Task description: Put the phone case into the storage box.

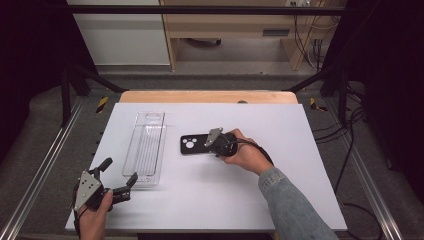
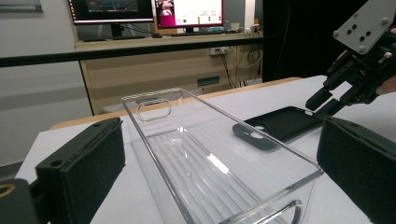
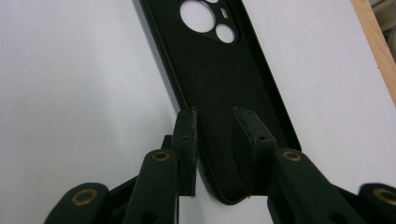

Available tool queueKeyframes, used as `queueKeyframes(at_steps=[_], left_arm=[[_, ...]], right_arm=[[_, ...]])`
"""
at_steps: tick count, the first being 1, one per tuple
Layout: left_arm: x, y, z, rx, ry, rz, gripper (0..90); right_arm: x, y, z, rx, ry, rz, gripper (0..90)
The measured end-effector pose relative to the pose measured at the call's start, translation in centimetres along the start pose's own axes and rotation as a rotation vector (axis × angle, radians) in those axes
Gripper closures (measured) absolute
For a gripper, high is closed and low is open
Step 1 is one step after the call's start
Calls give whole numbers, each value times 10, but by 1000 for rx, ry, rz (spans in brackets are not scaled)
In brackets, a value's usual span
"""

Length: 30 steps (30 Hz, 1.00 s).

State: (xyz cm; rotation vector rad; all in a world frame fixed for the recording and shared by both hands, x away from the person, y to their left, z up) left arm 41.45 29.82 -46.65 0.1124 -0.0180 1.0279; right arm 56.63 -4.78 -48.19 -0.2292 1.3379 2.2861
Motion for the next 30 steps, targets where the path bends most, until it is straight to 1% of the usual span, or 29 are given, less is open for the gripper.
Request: queueKeyframes(at_steps=[1,3,8,11,13,18,23,30], left_arm=[[0,0,0,-1,-1,0,6],[0,0,0,-1,1,-1,6],[-1,-1,0,4,0,-4,6],[-1,-1,0,4,2,-3,6],[-1,-1,0,4,2,-4,6],[-1,-1,0,6,3,-3,6],[-1,-1,0,5,4,-3,6],[-1,-1,-1,7,4,-4,6]], right_arm=[[0,-1,0,0,-3,5,721],[0,-3,0,-3,12,9,727],[3,-5,1,-12,26,26,736],[4,-5,2,-19,44,27,749],[4,-5,2,-21,46,26,751],[3,-9,0,0,72,20,757],[4,-12,-3,17,71,14,763],[5,-15,-4,24,93,25,769]])
Point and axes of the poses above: each handheld gripper's, and its own axes: y roughly backward along the jaws, z roughly out of its top, x roughly to its left, the point moved 3 cm from there along -y, roughly forward along the jaws, and after that the axes turned 2 degrees about -z, right-handed, at the moved point
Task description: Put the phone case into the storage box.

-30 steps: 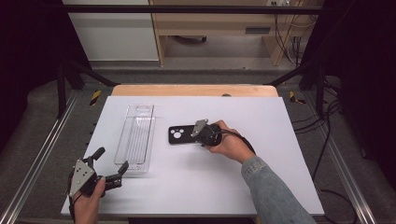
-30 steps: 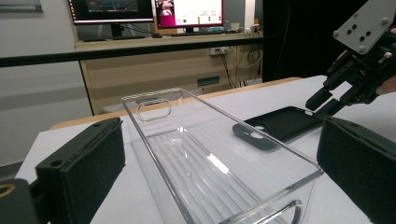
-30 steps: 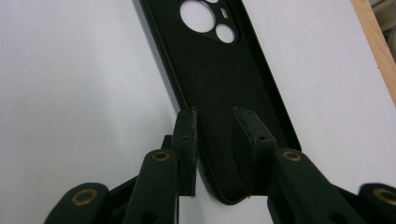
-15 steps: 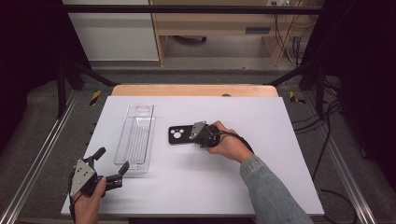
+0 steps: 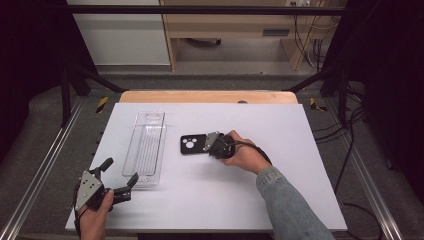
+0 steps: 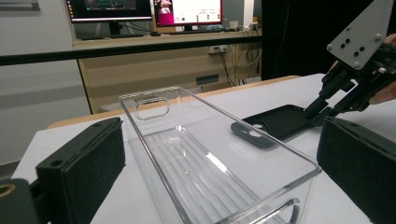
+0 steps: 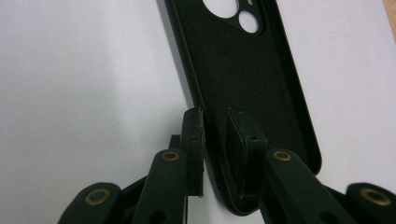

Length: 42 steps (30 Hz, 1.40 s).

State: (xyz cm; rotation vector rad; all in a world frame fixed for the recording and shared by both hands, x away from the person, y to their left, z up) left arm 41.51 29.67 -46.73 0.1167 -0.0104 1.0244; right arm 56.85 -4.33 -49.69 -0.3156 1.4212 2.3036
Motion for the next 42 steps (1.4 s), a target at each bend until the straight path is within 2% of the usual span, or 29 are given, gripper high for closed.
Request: queueKeyframes(at_steps=[32,42], left_arm=[[-1,-1,-1,7,-1,-4,6],[-1,-1,-1,11,0,-4,6]], right_arm=[[2,-3,0,4,20,-2,766],[3,-3,0,4,41,-8,772]])
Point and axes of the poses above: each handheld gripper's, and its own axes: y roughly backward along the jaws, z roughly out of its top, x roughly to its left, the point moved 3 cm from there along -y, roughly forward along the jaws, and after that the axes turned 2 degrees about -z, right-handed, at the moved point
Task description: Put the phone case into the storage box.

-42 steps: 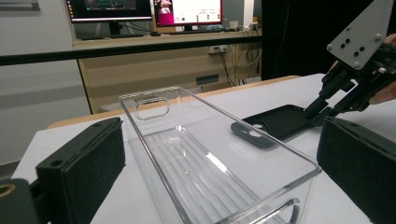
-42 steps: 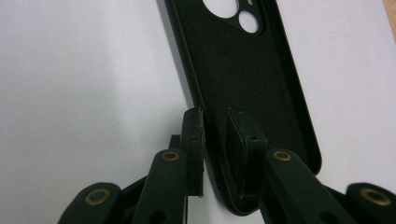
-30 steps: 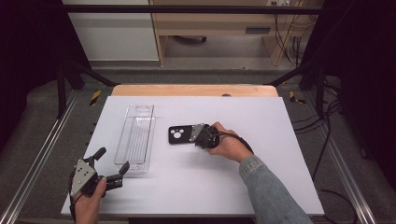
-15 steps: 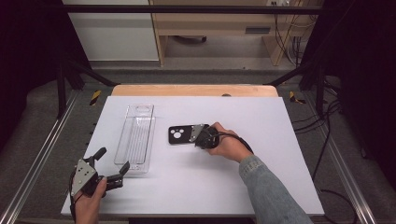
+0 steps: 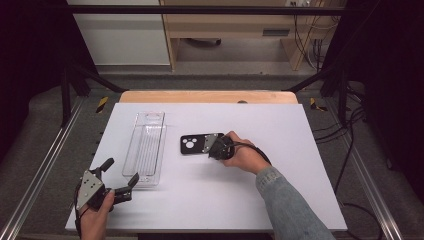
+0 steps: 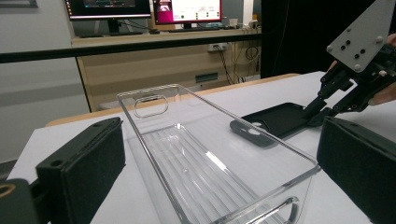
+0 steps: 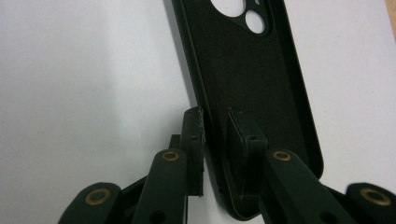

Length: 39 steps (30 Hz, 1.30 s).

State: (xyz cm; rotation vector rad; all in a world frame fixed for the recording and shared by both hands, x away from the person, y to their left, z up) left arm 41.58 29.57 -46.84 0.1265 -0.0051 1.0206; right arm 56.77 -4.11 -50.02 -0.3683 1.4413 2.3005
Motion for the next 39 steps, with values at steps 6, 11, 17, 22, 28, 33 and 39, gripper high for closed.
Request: queueKeyframes(at_steps=[6,11,17,22,28,33,39], left_arm=[[0,0,0,2,3,1,7],[0,0,0,4,4,4,7],[1,0,-1,5,3,3,7],[1,0,-1,6,2,4,7],[1,0,-1,6,3,6,7],[0,0,-1,9,4,4,7],[0,0,-1,9,4,3,7]], right_arm=[[1,0,0,1,2,0,790],[1,0,0,4,10,4,806],[1,0,0,3,12,4,808],[1,0,0,5,13,5,807],[2,0,1,6,12,4,804],[1,0,1,6,9,3,793],[1,0,0,5,8,7,803]])
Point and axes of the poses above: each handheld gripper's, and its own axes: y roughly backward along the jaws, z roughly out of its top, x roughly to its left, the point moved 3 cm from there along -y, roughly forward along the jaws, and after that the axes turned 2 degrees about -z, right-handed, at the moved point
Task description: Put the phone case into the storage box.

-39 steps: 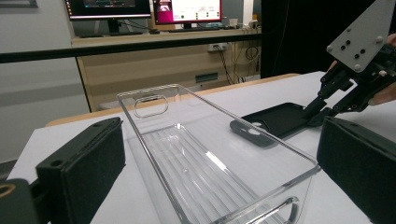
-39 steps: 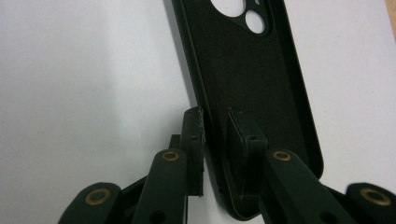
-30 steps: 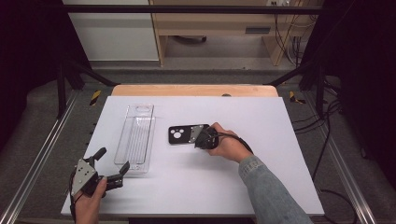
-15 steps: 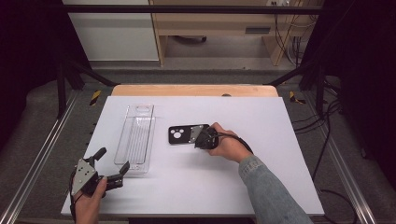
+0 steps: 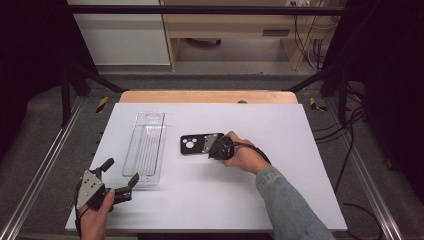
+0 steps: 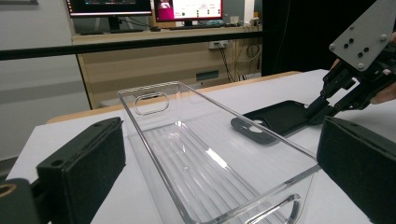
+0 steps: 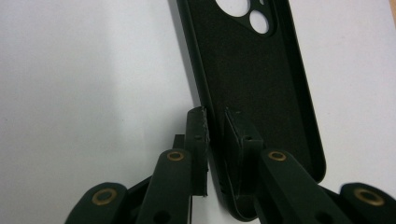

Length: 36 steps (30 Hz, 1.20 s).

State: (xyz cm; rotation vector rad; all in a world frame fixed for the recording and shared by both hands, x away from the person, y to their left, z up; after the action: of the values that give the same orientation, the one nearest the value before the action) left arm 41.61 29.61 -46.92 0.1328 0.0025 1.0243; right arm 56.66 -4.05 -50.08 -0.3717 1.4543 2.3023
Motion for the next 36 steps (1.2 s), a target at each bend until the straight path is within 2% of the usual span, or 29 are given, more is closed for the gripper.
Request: queueKeyframes(at_steps=[11,24,31,36], left_arm=[[0,0,0,1,-1,-1,8],[0,1,0,0,2,1,7],[1,1,0,-1,1,2,7],[1,1,0,-1,2,3,7]], right_arm=[[0,0,0,-7,18,5,825],[3,0,3,18,40,12,870],[5,1,4,36,51,2,879],[5,4,6,31,68,-30,881]])
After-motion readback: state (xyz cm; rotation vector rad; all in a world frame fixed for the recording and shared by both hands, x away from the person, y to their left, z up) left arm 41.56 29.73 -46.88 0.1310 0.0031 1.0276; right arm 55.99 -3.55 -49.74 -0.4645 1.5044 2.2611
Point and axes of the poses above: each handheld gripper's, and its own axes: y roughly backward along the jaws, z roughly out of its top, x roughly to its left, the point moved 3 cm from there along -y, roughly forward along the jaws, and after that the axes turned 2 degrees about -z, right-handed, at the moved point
